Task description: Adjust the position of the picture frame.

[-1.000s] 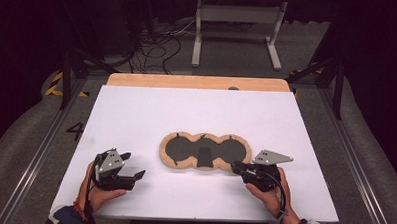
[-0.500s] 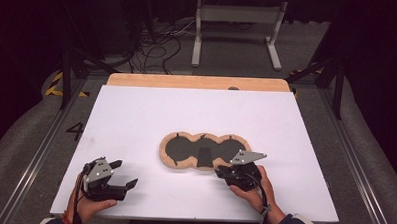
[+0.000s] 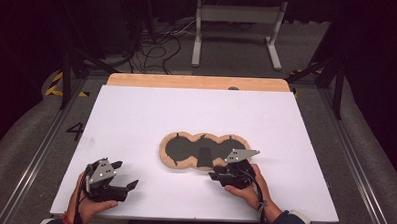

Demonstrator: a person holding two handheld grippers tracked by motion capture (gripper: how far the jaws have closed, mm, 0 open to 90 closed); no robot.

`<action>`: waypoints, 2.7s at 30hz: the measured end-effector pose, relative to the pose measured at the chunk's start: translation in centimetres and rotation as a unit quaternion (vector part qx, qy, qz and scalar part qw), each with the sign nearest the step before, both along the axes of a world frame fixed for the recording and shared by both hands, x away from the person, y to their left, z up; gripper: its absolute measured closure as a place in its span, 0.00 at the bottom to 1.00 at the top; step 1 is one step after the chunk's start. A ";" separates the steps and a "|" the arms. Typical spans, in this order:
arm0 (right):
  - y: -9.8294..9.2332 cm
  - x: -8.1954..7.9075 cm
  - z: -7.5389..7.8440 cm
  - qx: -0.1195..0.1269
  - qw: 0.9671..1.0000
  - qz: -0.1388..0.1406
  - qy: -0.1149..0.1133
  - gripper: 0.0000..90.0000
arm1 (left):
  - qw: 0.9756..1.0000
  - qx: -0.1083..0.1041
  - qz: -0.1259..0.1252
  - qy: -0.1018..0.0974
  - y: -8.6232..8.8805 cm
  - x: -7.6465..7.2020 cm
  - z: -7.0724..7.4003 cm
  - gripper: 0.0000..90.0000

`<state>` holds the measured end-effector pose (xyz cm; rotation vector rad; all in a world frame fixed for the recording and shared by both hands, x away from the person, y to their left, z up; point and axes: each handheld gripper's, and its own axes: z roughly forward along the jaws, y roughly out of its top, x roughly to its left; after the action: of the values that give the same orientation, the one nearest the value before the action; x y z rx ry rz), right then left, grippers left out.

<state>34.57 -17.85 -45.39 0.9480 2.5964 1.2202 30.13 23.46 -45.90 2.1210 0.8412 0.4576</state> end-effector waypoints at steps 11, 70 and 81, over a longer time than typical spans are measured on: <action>0.3 -0.1 1.2 0.022 1.000 0.010 0.006 0.67 | 1.000 0.011 0.001 0.004 -0.2 0.0 -0.2 0.18; -0.7 4.8 -1.0 0.257 0.920 -0.117 0.272 0.69 | 0.985 -0.096 -0.023 0.139 -7.0 12.1 -0.7 0.16; -0.6 4.8 -0.9 0.243 0.932 -0.095 0.253 0.69 | 0.981 -0.104 -0.050 0.153 -8.4 12.9 -0.7 0.19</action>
<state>39.41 -18.48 -46.26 1.7714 2.4805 1.8032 43.07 15.07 -46.65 2.0541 0.9048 -0.0132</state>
